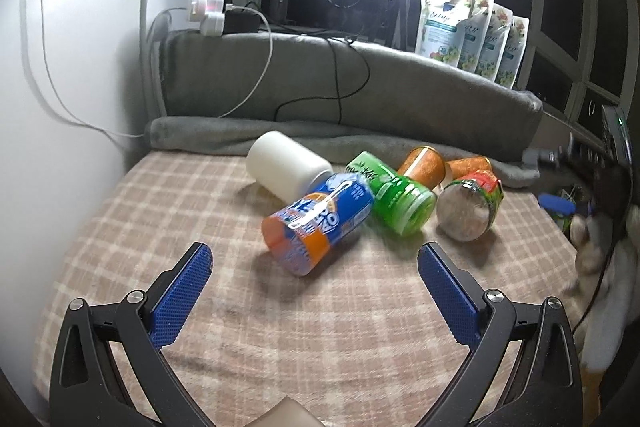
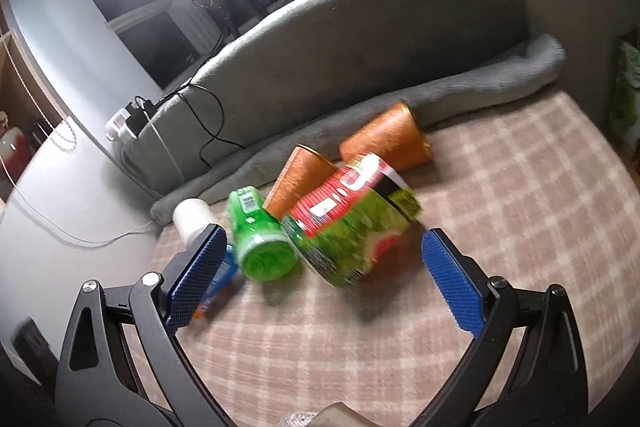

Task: Flip cup upright
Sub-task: 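Move the right tool toward the orange patterned cup lying on its side, then close the right gripper on the orange cup and lift it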

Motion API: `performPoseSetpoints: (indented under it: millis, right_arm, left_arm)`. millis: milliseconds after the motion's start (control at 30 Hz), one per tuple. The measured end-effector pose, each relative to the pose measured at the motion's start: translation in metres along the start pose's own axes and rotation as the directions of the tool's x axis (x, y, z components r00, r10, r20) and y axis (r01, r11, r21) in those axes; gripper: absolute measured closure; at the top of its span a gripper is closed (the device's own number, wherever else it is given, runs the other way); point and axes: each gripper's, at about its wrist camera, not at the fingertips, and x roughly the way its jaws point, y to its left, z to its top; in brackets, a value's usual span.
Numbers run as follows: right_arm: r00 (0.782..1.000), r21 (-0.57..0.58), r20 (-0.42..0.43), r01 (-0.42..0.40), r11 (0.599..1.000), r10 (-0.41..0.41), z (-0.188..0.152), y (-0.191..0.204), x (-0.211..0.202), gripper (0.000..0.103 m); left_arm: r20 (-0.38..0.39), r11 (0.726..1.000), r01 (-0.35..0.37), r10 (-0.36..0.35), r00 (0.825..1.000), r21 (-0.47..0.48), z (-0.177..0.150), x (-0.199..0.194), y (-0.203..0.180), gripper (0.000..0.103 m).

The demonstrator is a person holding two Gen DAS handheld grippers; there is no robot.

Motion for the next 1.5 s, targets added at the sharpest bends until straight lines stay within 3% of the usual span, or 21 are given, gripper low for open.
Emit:
performPoseSetpoints:
  millis: [167,367,467,633,833,1133,1367,1500]
  right_arm:
    - [0.989,0.08,-0.126,-0.073,0.994,0.083,0.029,0.012,0.037,0.013]
    - [0.96,0.115,-0.277,-0.01,0.993,0.042,0.047,0.031,0.101,0.022]
    - [0.939,0.131,-0.343,0.053,0.99,-0.004,0.052,0.037,0.129,0.03]
    - [0.899,0.083,-0.417,0.185,0.979,-0.134,0.055,0.047,0.167,0.031]
    - [0.87,0.033,-0.422,0.296,0.954,-0.256,0.059,0.055,0.194,0.031]
    - [0.798,-0.086,-0.434,0.426,0.901,-0.419,0.059,0.067,0.237,0.031]
    - [0.804,-0.093,-0.419,0.423,0.901,-0.421,0.056,0.073,0.249,0.036]
    - [0.824,-0.082,-0.404,0.399,0.913,-0.396,0.06,0.069,0.243,0.041]
  left_arm:
    - [-0.01,1.0,-0.011,0.011,1.0,-0.015,0.0,0.001,0.008,0.001]
    - [-0.007,1.0,-0.006,0.006,1.0,-0.028,0.002,0.002,0.017,0.001]
    - [-0.006,0.999,-0.002,0.002,1.0,-0.04,0.002,0.001,0.022,0.001]
    - [0.001,0.998,0.002,-0.002,1.0,-0.07,0.002,-0.001,0.035,0.001]
    - [0.007,0.994,0.009,-0.008,1.0,-0.106,0.002,0.0,0.048,0.001]
    - [0.02,0.989,-0.001,0.004,1.0,-0.149,0.001,-0.002,0.068,0.001]
    - [0.029,0.988,-0.014,0.018,0.999,-0.156,0.001,-0.005,0.074,0.001]
    - [0.037,0.988,-0.017,0.023,0.999,-0.156,0.002,-0.006,0.074,0.001]
